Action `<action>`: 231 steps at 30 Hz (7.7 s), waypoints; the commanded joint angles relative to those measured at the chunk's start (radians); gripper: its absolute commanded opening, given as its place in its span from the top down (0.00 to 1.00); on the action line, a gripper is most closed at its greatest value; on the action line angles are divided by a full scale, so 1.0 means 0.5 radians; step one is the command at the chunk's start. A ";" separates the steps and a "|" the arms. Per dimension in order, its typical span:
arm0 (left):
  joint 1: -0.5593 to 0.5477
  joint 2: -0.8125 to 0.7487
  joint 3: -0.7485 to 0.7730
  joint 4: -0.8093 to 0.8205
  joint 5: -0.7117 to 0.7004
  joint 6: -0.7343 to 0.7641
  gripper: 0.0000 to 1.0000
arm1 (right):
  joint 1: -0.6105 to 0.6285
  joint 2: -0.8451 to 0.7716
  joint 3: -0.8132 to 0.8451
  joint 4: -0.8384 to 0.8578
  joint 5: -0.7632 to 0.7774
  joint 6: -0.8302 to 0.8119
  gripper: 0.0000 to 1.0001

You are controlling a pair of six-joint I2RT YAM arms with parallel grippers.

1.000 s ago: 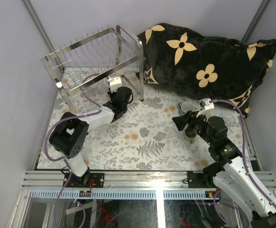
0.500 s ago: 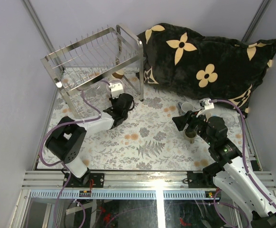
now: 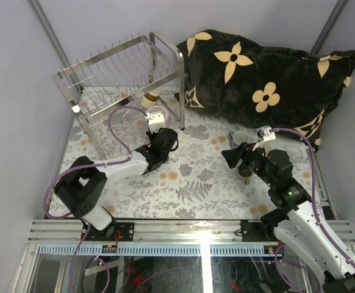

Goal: Unload the cups from the dish rack
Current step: Unload the cup from the dish rack, then place the cup at the center of the board.

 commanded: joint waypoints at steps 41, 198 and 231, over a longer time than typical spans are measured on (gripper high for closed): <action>-0.356 -1.067 -0.483 0.580 1.336 -0.434 1.00 | 0.001 0.871 -0.729 3.103 -0.719 1.349 0.33; -0.415 -1.909 -0.869 -0.095 0.824 -0.234 0.14 | 0.294 2.336 1.626 -0.593 0.522 -0.334 1.00; -0.414 -1.906 -0.932 -0.045 0.851 -0.282 0.13 | 0.106 2.597 1.760 -0.672 0.396 -0.432 0.80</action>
